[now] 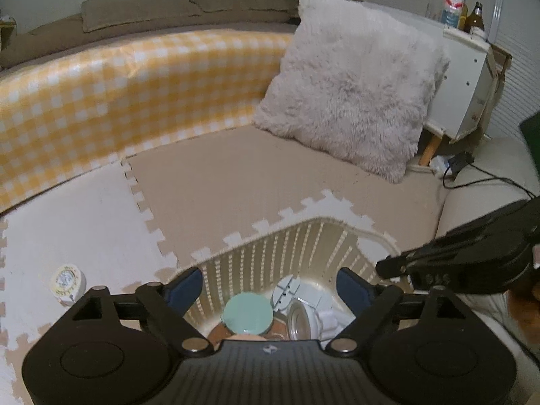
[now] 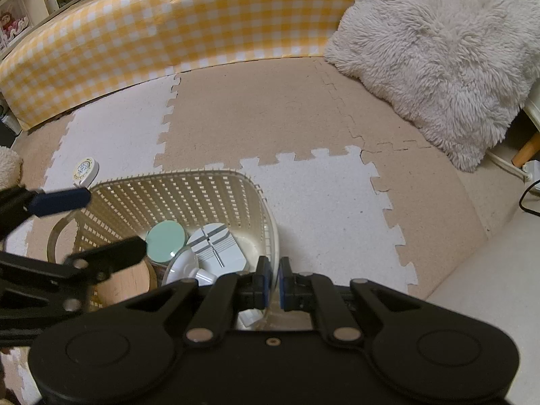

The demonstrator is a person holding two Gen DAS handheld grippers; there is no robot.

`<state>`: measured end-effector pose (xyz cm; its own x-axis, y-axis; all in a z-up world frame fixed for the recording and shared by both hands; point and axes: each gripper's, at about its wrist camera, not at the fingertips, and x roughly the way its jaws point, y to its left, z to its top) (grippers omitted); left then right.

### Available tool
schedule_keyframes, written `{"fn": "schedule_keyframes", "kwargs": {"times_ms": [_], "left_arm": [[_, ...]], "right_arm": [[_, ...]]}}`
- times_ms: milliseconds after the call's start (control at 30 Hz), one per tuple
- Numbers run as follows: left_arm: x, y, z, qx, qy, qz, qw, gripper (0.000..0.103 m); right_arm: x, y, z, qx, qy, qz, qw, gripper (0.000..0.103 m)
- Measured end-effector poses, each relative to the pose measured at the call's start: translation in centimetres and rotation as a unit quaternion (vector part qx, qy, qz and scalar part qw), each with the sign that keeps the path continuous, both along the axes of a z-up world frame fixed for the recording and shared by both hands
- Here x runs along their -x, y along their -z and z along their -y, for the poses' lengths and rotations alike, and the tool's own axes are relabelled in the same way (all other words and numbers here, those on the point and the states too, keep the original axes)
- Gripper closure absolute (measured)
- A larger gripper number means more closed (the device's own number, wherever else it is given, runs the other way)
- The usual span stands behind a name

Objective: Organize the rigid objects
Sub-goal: 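Raise the left tool and move it over the white-and-yellow tape measure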

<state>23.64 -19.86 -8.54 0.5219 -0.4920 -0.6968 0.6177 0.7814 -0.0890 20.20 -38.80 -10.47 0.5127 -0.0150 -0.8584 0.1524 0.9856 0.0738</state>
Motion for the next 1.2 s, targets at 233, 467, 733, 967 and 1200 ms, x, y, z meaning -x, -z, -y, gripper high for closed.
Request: {"fn": "schedule_keyframes", "kwargs": {"times_ms": [233, 467, 733, 967, 1200], "left_arm": [[0.2, -1.6, -0.2, 0.013, -0.005, 0.008, 0.9999, 0.001], [-0.2, -2.6, -1.2, 0.032, -0.020, 0.015, 0.9992, 0.000], [-2.3, -2.7, -4.5, 0.049, -0.097, 0.021, 0.9938, 0.000], [-4.7, -0.9, -8.5, 0.052, -0.180, 0.012, 0.9821, 0.000], [-6.4, 2.8, -11.5, 0.062, -0.239, -0.030, 0.9685, 0.000]], "right_arm": [[0.0, 0.0, 0.0, 0.000, 0.000, 0.000, 1.000, 0.097], [0.0, 0.0, 0.0, 0.000, 0.000, 0.000, 1.000, 0.097], [0.0, 0.0, 0.0, 0.000, -0.001, 0.000, 1.000, 0.097], [0.0, 0.0, -0.1, 0.001, -0.001, 0.000, 1.000, 0.097], [0.0, 0.0, -0.1, -0.001, 0.000, 0.000, 1.000, 0.097]]}}
